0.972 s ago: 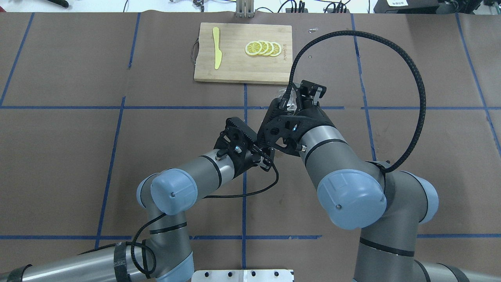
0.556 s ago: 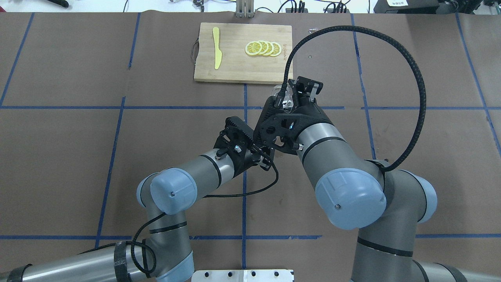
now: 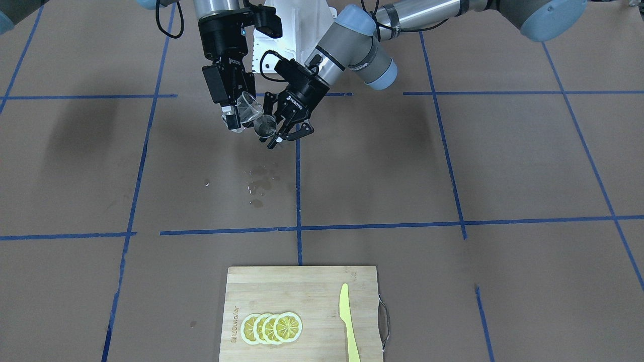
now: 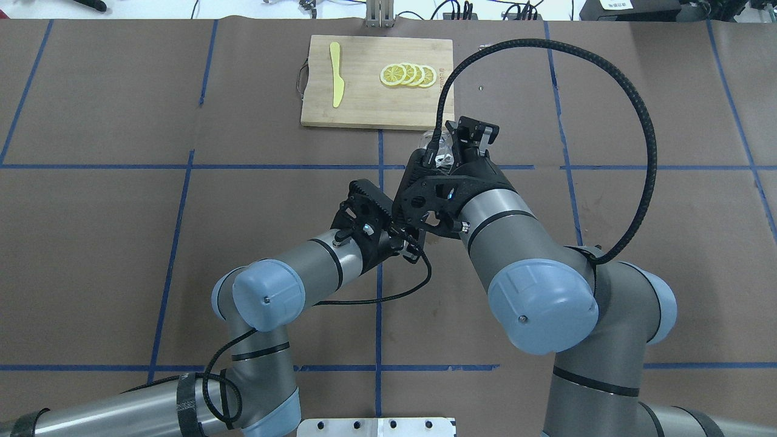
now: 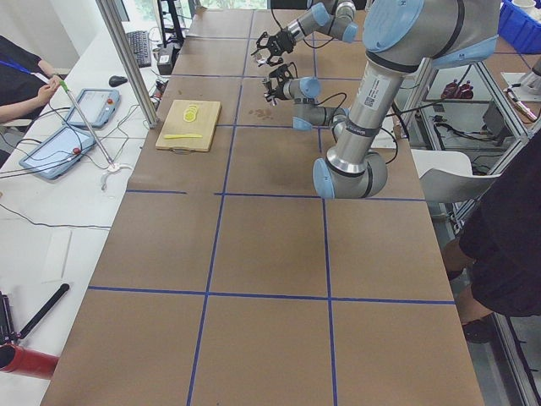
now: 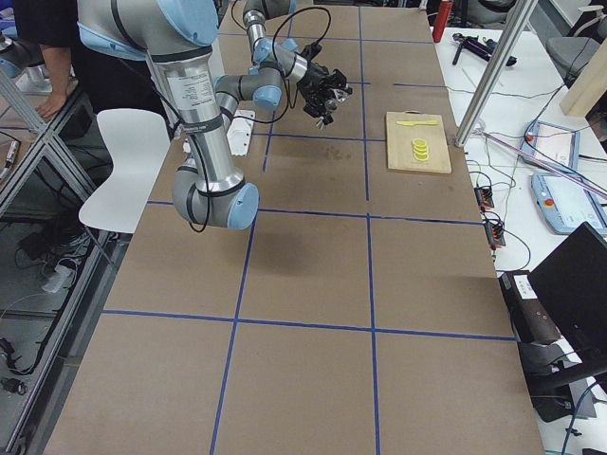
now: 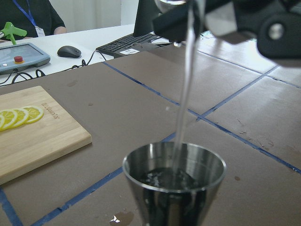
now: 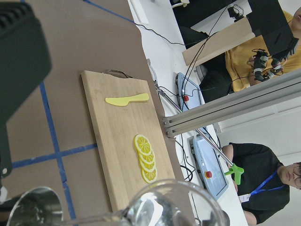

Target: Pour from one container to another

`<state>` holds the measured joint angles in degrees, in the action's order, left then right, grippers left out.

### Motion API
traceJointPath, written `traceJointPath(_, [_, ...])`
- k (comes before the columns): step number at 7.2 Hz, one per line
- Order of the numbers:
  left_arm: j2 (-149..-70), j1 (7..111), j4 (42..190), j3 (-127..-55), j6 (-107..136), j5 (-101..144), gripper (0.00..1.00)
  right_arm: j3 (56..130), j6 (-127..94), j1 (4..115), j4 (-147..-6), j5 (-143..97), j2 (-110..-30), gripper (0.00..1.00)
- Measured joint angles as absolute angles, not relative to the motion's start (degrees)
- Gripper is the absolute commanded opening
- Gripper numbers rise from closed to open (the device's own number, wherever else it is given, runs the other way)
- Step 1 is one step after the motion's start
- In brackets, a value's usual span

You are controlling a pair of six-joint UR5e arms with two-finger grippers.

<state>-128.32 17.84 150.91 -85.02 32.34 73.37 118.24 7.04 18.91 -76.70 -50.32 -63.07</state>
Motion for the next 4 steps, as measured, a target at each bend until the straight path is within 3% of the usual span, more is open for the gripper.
traceJointPath(4, [-128.24, 18.24, 152.01, -85.03, 32.34, 73.74, 0.00, 118.27, -6.30, 19.15, -75.78, -50.68, -63.09, 0.00])
